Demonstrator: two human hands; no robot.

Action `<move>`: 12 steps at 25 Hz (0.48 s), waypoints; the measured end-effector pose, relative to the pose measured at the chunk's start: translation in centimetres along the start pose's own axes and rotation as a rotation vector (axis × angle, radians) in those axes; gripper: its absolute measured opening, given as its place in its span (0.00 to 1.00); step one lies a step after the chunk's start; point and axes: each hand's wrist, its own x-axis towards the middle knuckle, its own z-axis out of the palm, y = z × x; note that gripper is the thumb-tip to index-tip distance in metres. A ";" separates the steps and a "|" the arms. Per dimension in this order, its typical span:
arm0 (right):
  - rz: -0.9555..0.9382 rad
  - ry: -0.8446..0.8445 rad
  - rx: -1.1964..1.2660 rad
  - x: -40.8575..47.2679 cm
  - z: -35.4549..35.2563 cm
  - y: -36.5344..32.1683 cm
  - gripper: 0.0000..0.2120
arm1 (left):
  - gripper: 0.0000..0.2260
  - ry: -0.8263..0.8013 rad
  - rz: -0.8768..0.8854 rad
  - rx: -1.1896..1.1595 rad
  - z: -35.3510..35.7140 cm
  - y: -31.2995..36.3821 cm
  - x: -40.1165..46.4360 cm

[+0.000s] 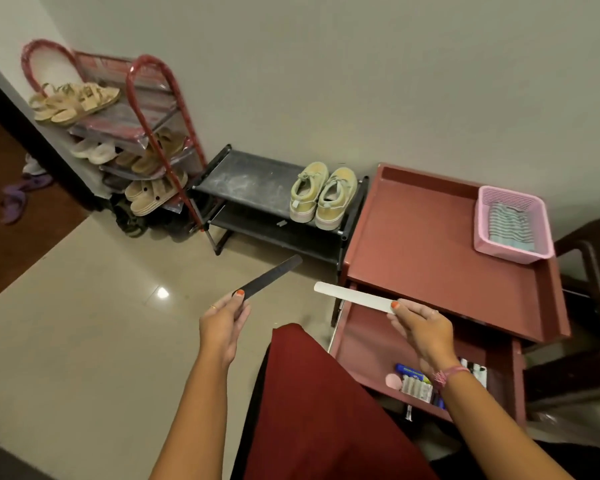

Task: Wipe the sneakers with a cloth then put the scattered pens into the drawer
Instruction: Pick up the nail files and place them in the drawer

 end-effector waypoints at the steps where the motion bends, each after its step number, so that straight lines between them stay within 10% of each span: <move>1: -0.003 0.020 0.023 -0.4 -1.3 -0.3 0.07 | 0.14 -0.039 -0.004 0.000 0.9 0.1 -0.7; 12: 0.152 0.257 0.069 0.9 -12.6 3.0 0.10 | 0.04 -0.181 -0.194 -0.082 10.6 -7.7 -6.7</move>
